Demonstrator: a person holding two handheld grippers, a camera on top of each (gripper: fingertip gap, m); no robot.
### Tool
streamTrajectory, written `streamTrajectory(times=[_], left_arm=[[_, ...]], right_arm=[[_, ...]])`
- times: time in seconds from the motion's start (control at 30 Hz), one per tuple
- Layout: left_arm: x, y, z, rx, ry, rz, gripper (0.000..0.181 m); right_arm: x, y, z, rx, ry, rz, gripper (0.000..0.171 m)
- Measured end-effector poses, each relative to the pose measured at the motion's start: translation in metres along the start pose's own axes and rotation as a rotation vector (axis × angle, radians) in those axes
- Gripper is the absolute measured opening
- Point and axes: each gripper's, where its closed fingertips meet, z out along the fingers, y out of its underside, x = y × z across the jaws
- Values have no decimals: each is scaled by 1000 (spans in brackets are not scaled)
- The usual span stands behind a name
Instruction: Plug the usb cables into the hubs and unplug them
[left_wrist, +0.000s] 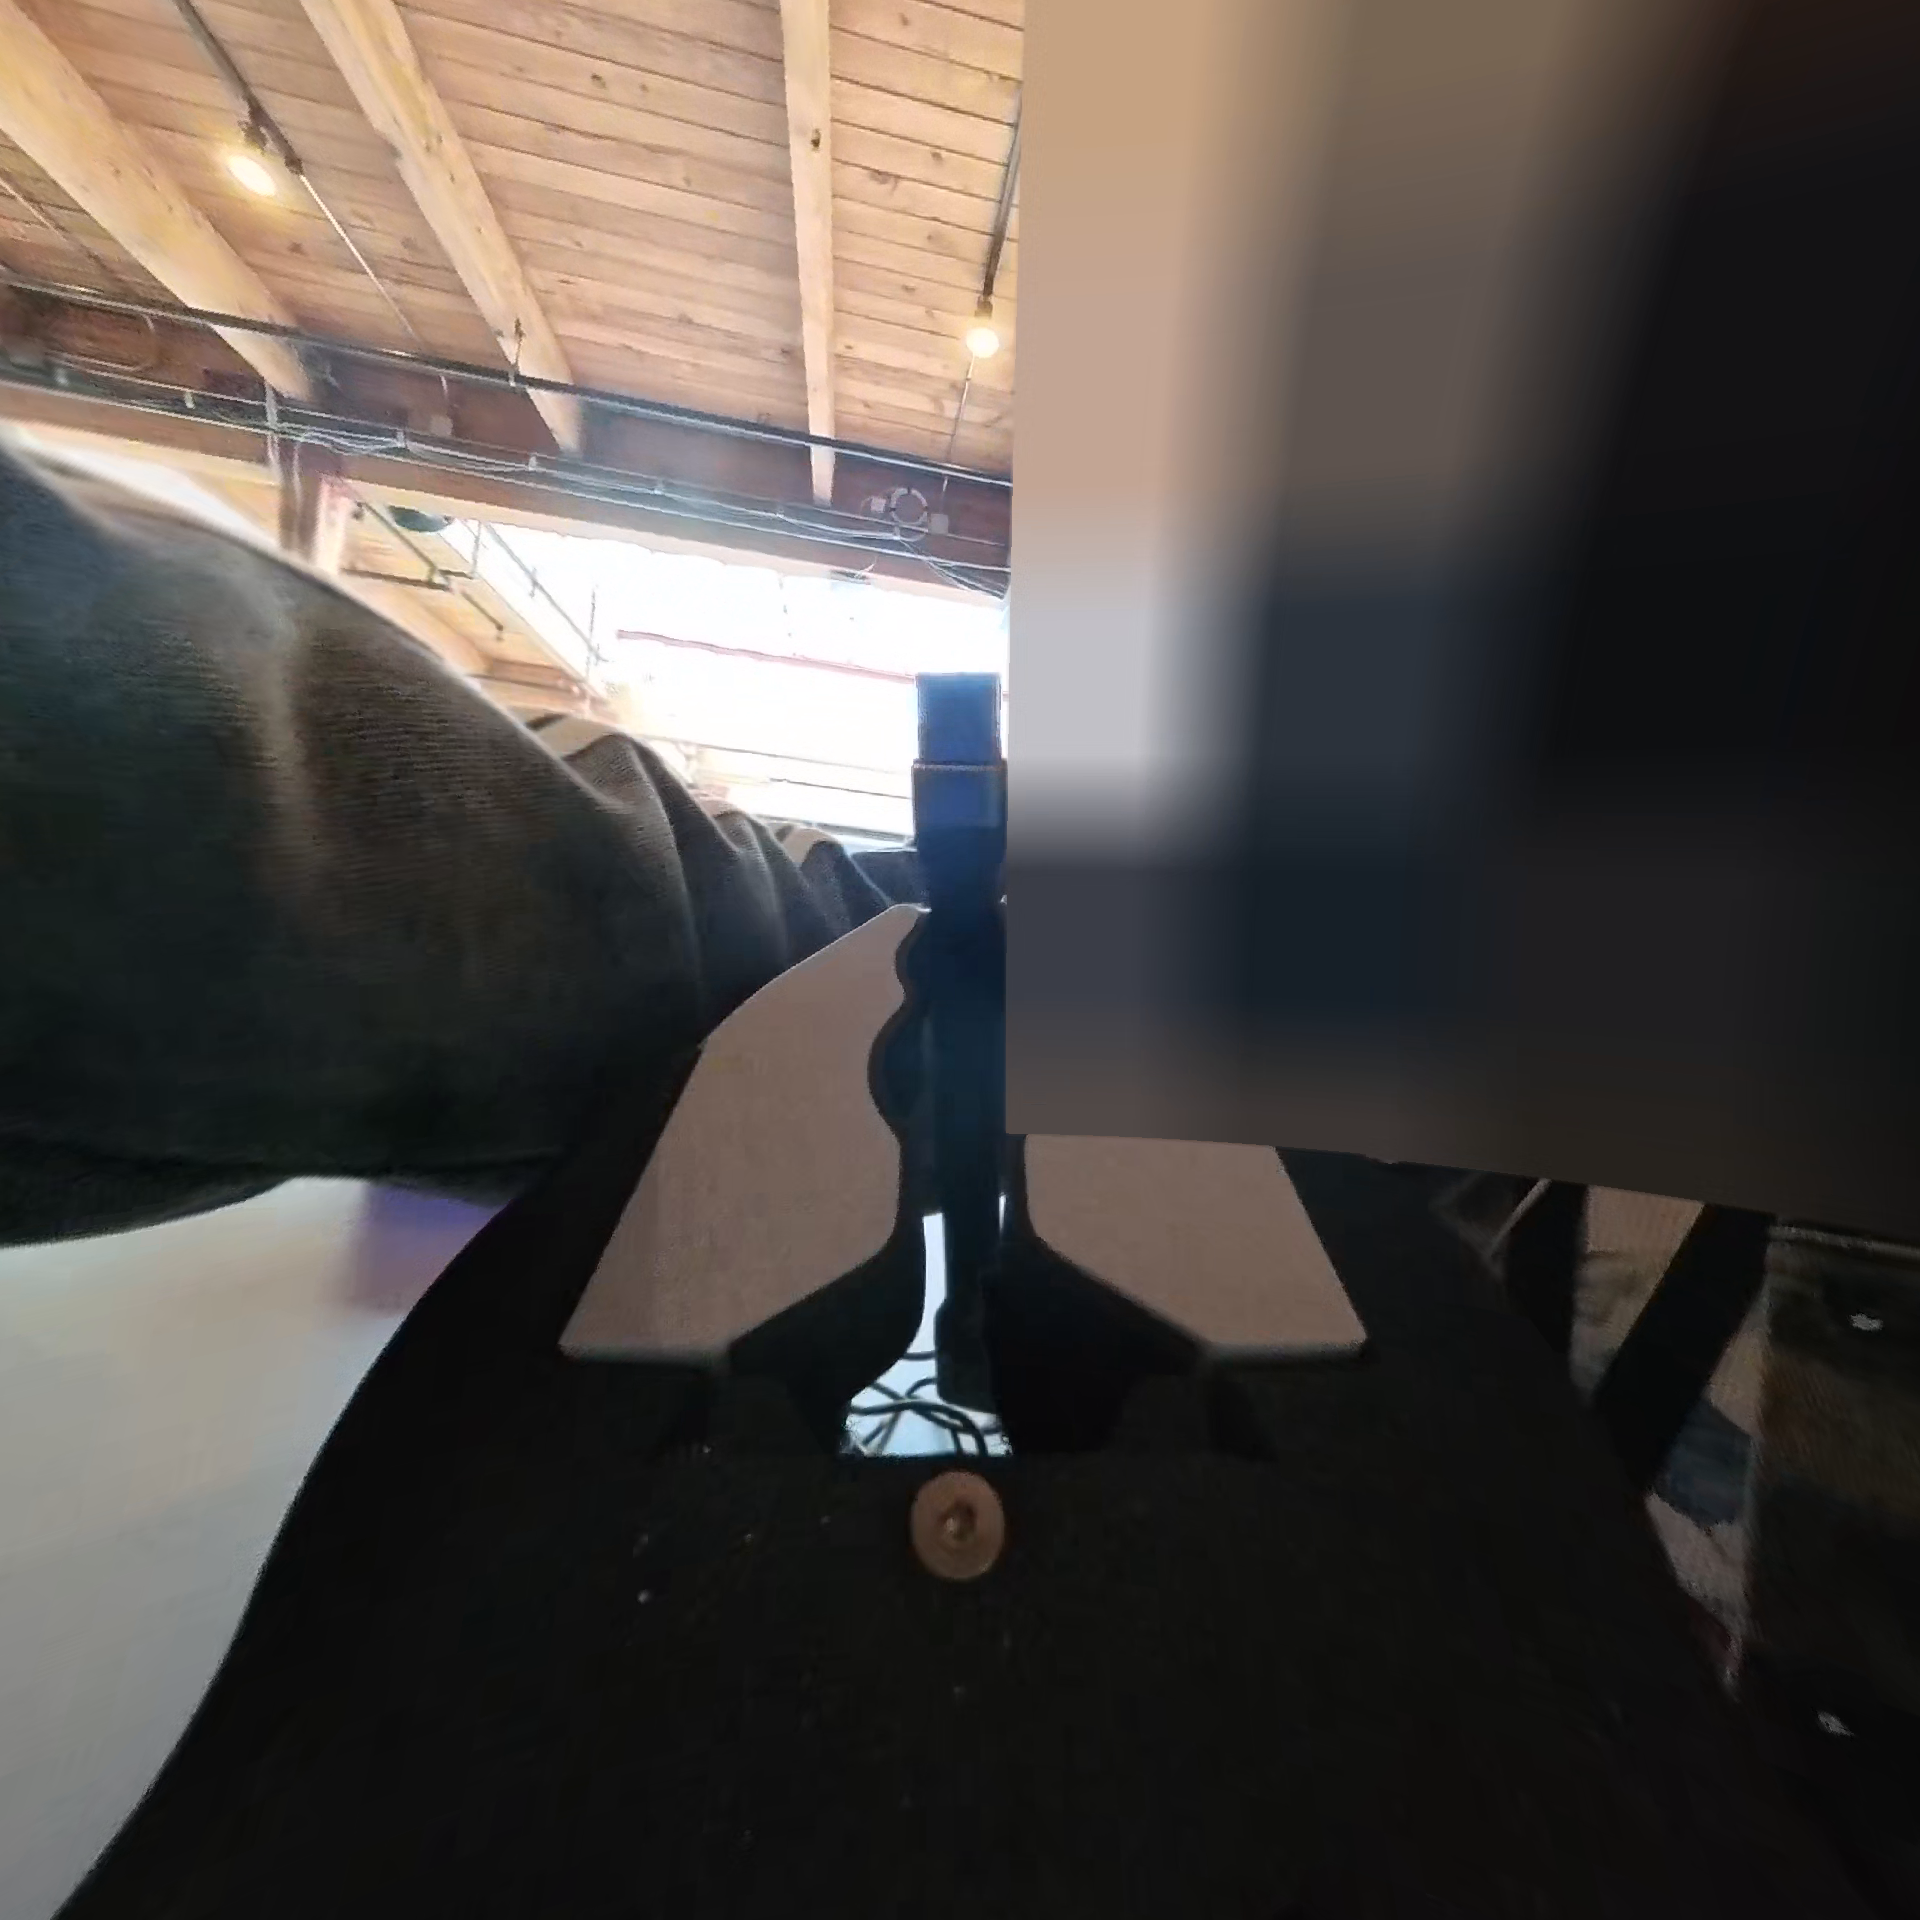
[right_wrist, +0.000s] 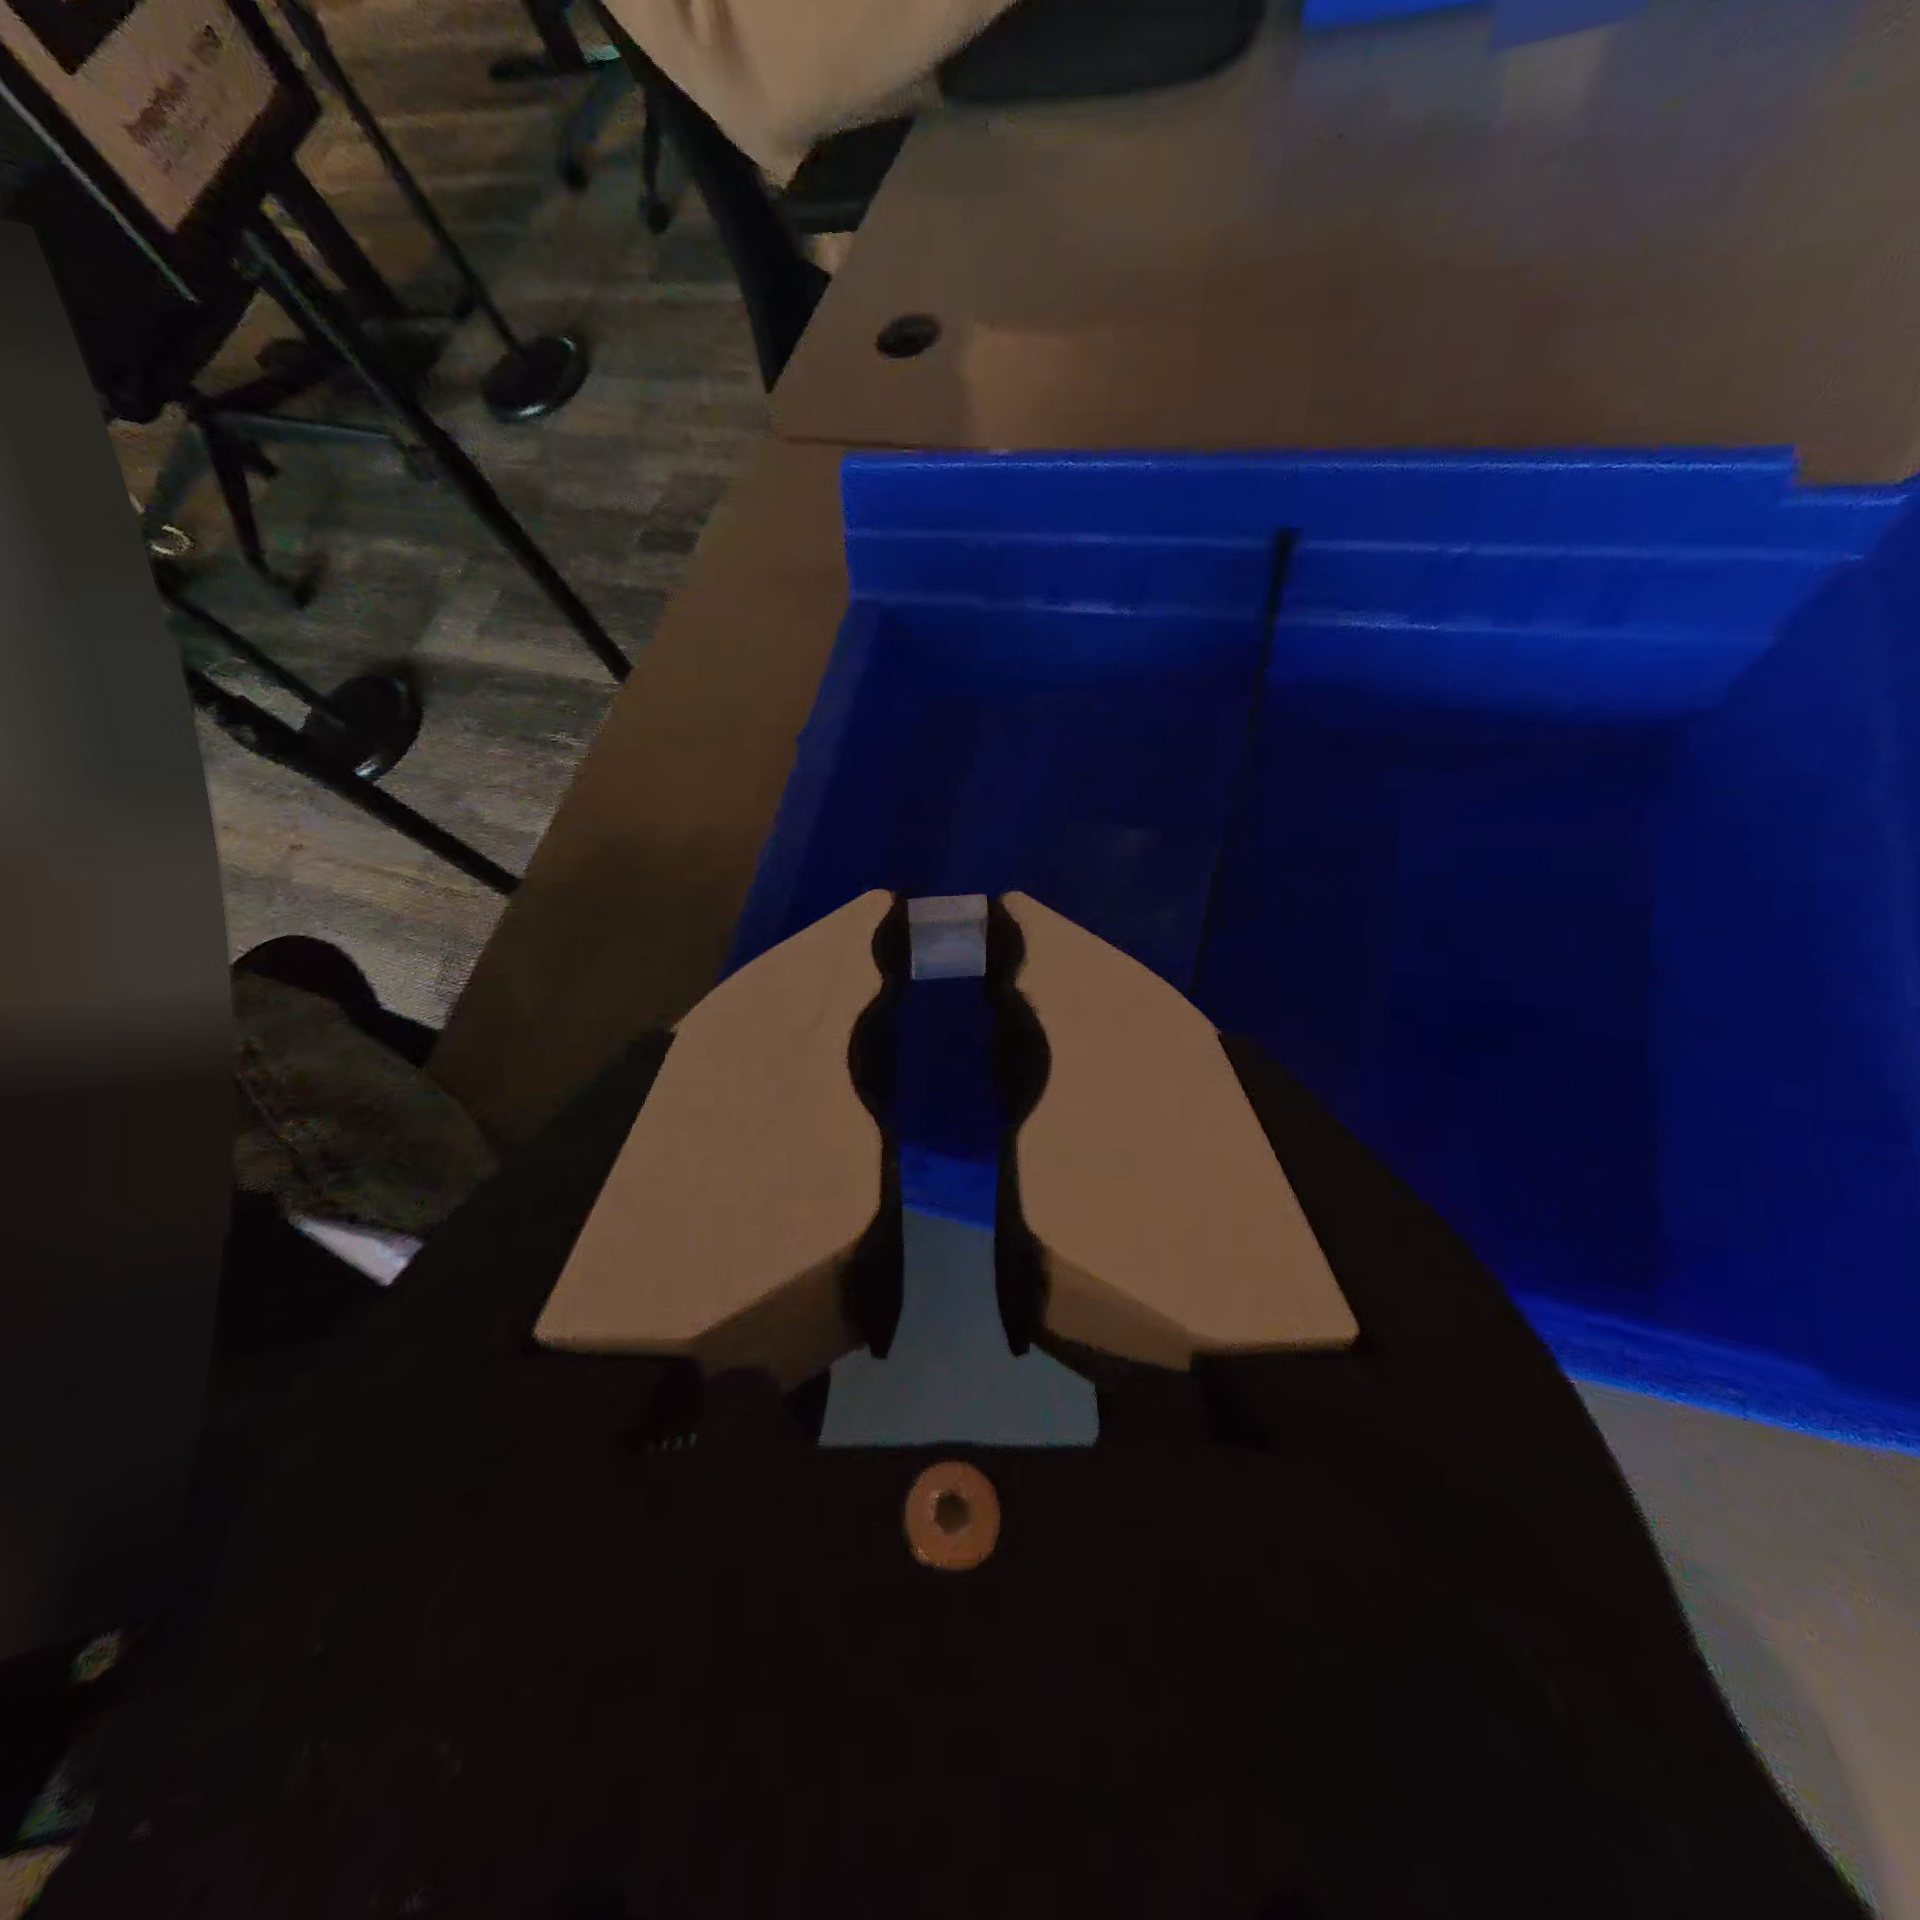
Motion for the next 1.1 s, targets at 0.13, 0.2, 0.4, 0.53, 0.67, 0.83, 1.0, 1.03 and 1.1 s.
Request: streamTrajectory(times=[0.13,0.2,0.4,0.53,0.67,0.83,1.0,1.03,1.1], left_arm=[[0,-2,-1,5,-6,3,10],[-1,-2,-1,-2,-5,1,10],[-2,-3,1,-2,-7,1,10],[-4,-2,0,-12,-27,2,10],[-7,-2,-1,-15,-50,4,10],[-14,0,-3,-37,-93,9,10],[-26,1,-9,-67,-167,20,10],[-28,1,-11,-80,-186,26,10],[-32,2,-14,-107,-219,34,10]], right_arm=[[-1,-1,7,6,-32,10,81],[-1,-5,2,35,-25,5,79],[1,-17,-32,150,48,0,68],[0,-18,-67,204,98,-6,66],[-7,-8,-111,257,167,-11,62],[-27,22,-171,321,264,-16,60],[-54,81,-217,308,384,-8,57],[-60,95,-223,291,403,0,57],[-71,127,-231,245,447,9,56]])
